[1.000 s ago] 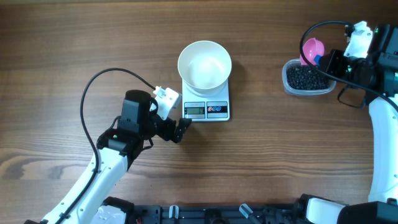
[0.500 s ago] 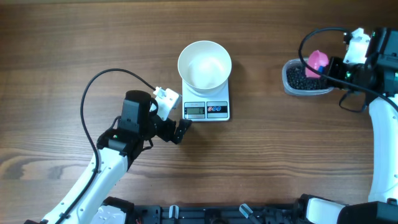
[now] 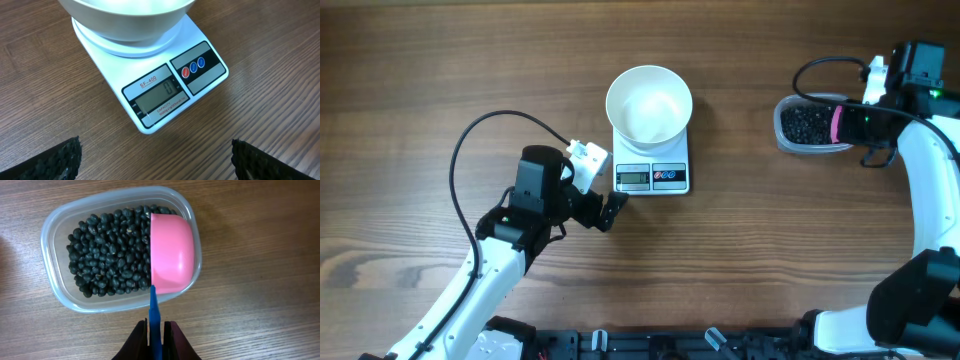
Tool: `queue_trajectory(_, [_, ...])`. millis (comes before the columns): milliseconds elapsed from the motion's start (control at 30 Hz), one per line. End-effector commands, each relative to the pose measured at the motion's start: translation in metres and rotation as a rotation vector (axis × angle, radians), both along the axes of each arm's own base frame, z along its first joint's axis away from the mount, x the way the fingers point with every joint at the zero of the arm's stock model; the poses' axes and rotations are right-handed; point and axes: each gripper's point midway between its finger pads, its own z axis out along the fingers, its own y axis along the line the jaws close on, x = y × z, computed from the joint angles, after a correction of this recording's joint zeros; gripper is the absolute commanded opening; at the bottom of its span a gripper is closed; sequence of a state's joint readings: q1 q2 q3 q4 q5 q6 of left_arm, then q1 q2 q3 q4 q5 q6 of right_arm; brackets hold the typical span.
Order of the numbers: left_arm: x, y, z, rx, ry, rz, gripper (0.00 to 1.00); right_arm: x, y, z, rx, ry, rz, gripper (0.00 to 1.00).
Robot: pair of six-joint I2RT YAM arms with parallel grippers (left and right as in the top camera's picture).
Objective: Scoop item into bowl and weigh 150g on scale
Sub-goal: 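Dip the pink scoop into the black beans with the right gripper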
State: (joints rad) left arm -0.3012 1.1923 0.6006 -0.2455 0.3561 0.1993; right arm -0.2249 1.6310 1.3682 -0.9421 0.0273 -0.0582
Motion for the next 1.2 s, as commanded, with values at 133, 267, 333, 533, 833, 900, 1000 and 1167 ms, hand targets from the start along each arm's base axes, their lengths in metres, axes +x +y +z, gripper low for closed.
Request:
queue_trajectory(133, [0.000, 0.000, -0.001, 0.002, 0.003, 0.004, 1.00, 0.013, 0.033, -0.035, 0.069, 0.084, 0.103, 0.04])
queue_trajectory(267, [0.000, 0.000, -0.001, 0.002, 0.003, 0.004, 1.00, 0.013, 0.055, -0.041, 0.189, 0.087, 0.165, 0.04])
queue_trajectory(333, [0.000, 0.000, -0.001, 0.002, 0.003, 0.004, 1.00, 0.009, 0.060, -0.042, 0.213, 0.102, 0.171, 0.04])
queue_trajectory(533, [0.000, 0.000, -0.001, 0.002, 0.003, 0.004, 1.00, 0.004, 0.058, -0.044, 0.281, 0.111, 0.175, 0.04])
queue_trajectory(833, [0.000, 0.000, -0.001, 0.002, 0.003, 0.004, 1.00, -0.004, 0.039, -0.035, 0.504, 0.034, 0.138, 0.04])
queue_trajectory(900, [0.000, 0.000, -0.001, 0.002, 0.003, 0.004, 1.00, -0.004, 0.039, -0.034, 0.529, 0.023, 0.136, 0.04])
queue_trajectory(1000, [0.000, 0.000, -0.001, 0.002, 0.003, 0.004, 1.00, -0.006, 0.042, -0.038, 0.548, 0.024, 0.137, 0.04])
queue_trajectory(1167, [0.000, 0.000, -0.001, 0.002, 0.003, 0.004, 1.00, -0.010, 0.045, -0.050, 0.562, 0.034, 0.116, 0.04])
